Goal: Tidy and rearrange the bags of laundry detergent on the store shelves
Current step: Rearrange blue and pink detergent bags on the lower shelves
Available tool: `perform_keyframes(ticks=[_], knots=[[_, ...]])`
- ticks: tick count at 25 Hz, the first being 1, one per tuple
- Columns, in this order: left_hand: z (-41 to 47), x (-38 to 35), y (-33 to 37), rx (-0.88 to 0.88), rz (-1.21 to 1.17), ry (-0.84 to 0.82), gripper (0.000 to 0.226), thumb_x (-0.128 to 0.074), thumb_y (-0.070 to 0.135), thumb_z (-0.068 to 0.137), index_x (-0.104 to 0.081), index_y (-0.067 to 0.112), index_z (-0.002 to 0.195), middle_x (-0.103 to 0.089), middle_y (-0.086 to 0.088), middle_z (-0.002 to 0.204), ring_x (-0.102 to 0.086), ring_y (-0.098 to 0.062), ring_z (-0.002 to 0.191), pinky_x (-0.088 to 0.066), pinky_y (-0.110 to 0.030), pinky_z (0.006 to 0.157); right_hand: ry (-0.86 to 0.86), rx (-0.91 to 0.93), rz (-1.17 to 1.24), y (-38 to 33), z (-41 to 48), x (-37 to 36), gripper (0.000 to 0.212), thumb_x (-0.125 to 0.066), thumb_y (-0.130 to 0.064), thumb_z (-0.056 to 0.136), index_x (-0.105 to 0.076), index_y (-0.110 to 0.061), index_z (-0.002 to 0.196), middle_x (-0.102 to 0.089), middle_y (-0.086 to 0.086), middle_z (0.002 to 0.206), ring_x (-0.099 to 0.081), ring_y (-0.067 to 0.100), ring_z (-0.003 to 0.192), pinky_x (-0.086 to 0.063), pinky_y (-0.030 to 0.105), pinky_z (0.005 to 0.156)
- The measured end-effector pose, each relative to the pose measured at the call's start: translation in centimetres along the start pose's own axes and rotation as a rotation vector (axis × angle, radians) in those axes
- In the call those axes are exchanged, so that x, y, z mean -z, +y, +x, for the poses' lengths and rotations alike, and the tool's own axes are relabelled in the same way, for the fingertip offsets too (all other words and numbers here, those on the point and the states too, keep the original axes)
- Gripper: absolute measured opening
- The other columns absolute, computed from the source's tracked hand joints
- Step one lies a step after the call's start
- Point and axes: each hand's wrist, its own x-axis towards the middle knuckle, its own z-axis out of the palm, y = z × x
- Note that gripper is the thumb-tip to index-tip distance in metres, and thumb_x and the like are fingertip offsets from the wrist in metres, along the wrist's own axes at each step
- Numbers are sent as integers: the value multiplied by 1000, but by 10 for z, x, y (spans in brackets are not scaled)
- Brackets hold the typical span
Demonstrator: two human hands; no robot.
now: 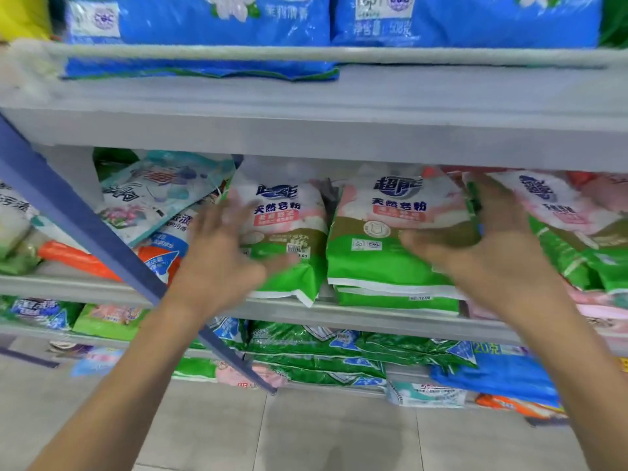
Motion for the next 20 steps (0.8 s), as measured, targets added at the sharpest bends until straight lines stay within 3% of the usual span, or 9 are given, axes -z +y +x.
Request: perform_keyframes(ticks=[2,3,4,6,8,11,15,20], knots=[[-18,-19,0,-149,342,-104,123,-41,105,47,1,60,153,-3,2,171,-9,-33,156,-9,-60,124,-133,157,-435,-7,-21,-21,103,-59,-87,68,-15,-55,154,-5,-16,168,-7,17,157,-11,45,127],[-19,-27,-5,-190,396,-89,124,-46,103,47,8,62,151,-2,1,171,-13,-36,155,-14,-63,122,-156,254,-580,-4,-25,-34,98,-53,-89,71,-14,-55,155,-4,-17,167,-7,19,157,-11,49,127],[-18,-30,-8,-239,401,-54,123,-56,97,52,6,62,152,-8,0,171,-22,-39,153,-25,-66,118,-132,359,-648,-3,-27,-45,90,-54,-81,75,-23,-52,155,-17,-12,167,-21,23,155,-19,53,124],[-10,-28,-15,-308,350,43,108,-71,79,65,-11,61,152,-28,3,167,-44,-39,142,-46,-65,103,-57,446,-648,12,-23,-52,81,-64,-43,72,-43,-42,150,-47,-3,156,-48,29,140,-38,55,112],[0,-22,-15,-326,266,124,86,-72,69,72,-31,61,147,-42,11,159,-58,-34,131,-55,-62,89,-36,480,-628,25,-13,-46,86,-62,-25,64,-49,-41,147,-55,-3,150,-54,28,134,-44,52,107],[9,-32,-16,-372,249,149,74,-49,75,75,-39,57,146,-47,11,155,-58,-33,130,-54,-60,94,-29,476,-628,28,-9,-43,87,-63,-23,64,-47,-45,147,-51,-6,152,-51,25,138,-41,50,111],[6,-52,-37,-432,325,154,74,-43,71,83,-30,52,153,-39,4,161,-46,-42,139,-42,-63,108,-57,463,-678,25,-20,-51,89,-64,-24,69,-40,-42,152,-44,-5,158,-43,30,143,-36,54,114],[5,-52,-41,-373,342,134,80,-24,85,85,-29,48,155,-31,5,165,-36,-41,146,-29,-63,116,22,439,-692,28,-23,-57,88,-65,-16,70,-40,-36,152,-44,-2,157,-42,31,141,-34,56,112]])
